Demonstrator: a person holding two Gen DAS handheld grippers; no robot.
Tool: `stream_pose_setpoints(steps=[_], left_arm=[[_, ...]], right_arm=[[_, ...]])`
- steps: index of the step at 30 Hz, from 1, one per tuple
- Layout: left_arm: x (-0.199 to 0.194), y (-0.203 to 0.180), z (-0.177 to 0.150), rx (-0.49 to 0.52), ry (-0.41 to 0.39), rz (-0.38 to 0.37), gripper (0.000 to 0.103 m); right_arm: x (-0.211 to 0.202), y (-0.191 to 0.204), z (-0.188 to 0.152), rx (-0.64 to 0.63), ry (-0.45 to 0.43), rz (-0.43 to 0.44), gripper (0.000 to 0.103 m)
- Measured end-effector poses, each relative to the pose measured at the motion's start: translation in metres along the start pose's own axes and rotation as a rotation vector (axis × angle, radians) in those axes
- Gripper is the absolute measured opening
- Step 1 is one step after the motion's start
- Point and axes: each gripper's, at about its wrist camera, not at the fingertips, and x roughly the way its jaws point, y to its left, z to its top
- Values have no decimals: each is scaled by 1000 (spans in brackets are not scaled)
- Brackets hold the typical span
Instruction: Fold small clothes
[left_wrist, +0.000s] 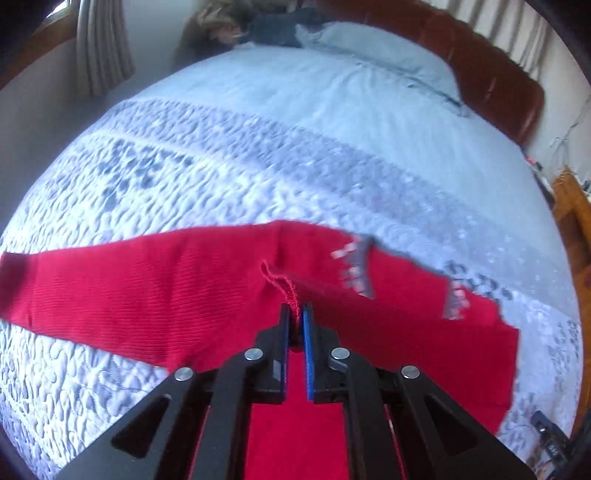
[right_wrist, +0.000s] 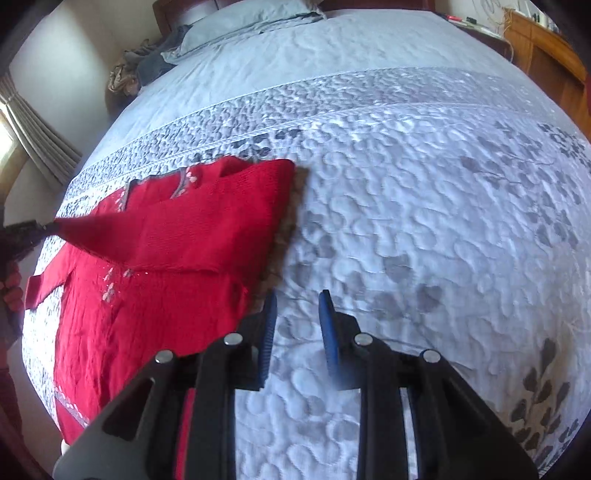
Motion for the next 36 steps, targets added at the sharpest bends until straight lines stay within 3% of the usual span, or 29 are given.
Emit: stream_pose_setpoints(steps=[2,8,10,11,12,16,17,19,21,24,36], left_arm=[[20,12,-4,-15,37,15,7],[50,15,-24,-8,88,34,10],[58,21,-28,-5,101,46,18],[62,22,-26,-5,105,50,20],[66,25,-26,-5,108,48,22],[70,30,-25,10,115,28,25],[68,32,-24,8,120,15,26],[58,40,-20,-24,123,-35,42],[45,50,-12,-51,96,-96,52],[39,51,6,-34,82,-106,59],[92,-1,18,217,193,11,58]], right_arm=[[11,5,7,24,24,21,46],[52,10,31,124,135,92,54],[65,9,33,143,183,118,44],[69,8,31,140,207,119,25],[73,8,30,131,226,88,16],[84,1,25,154,255,52,11],[83,4,26,142,256,43,11],[76,12,28,98,235,27,14],[60,19,25,65,186,18,32],[42,24,16,38,137,30,33],[33,34,-8,-40,94,52,33]])
